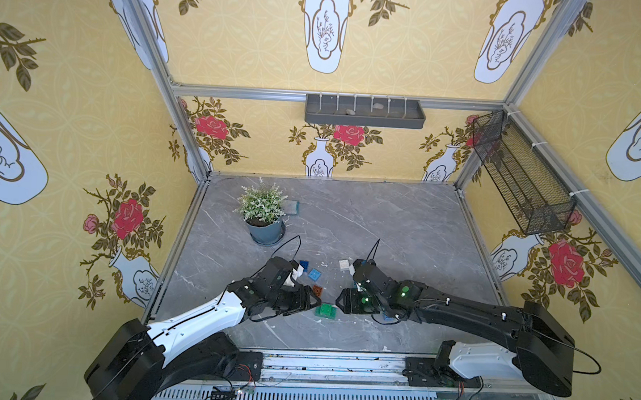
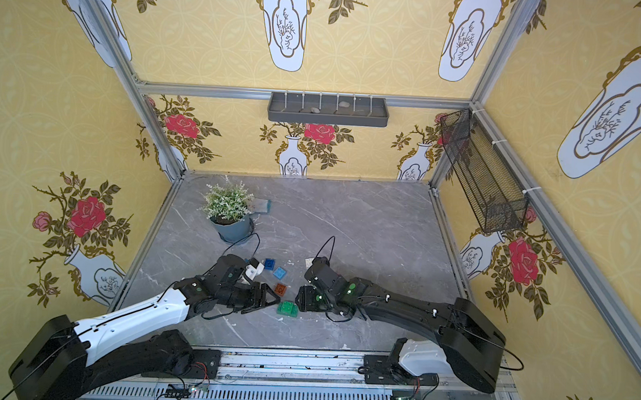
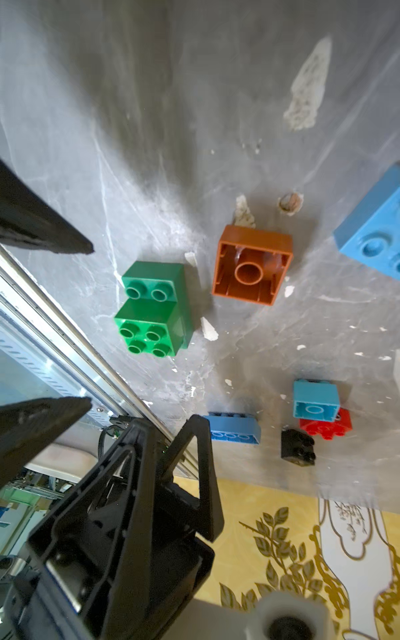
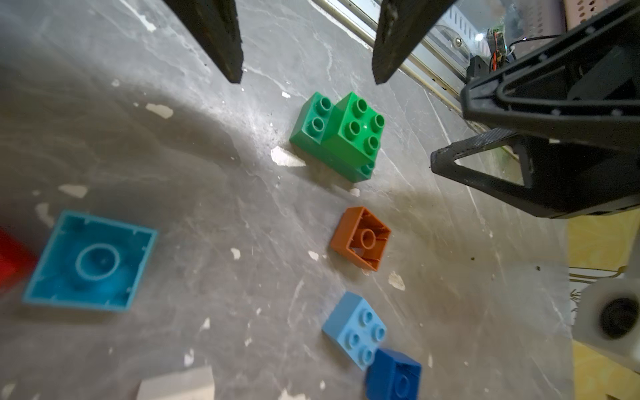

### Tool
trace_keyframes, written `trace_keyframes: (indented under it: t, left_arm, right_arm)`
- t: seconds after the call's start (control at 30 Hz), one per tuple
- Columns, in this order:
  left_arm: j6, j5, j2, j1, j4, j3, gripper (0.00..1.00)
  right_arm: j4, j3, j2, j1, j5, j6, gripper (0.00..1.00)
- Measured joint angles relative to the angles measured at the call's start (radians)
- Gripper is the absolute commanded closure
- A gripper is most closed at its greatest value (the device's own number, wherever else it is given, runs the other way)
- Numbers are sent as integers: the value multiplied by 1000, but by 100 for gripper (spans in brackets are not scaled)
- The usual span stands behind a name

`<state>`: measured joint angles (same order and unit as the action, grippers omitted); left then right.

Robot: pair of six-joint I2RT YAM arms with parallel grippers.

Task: Assemble the number 1 with lego
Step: Assemble the lego brick with the lego brick.

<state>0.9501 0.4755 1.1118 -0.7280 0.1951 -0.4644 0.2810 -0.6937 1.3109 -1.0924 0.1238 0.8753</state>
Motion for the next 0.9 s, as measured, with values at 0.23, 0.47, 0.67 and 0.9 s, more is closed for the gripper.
trace_keyframes:
  t: [0.23,0.47,0.67,0.9]
  left_arm:
    - [-16,-10,90,-19,-16,-37,42]
    - [-24,-34,130,-21,-58,-31,36]
    - [-24,-14,204,-55,-119,-29,41]
    - [-19,18,221,-79,-156,-32,45]
  right_arm:
    - [-24,1,55,0,50,86,36]
    - [-29,39,-8,0,29,128,33]
    - [-23,48,-29,0,17,151,33]
    - [-21,57,-30,0,2,167,33]
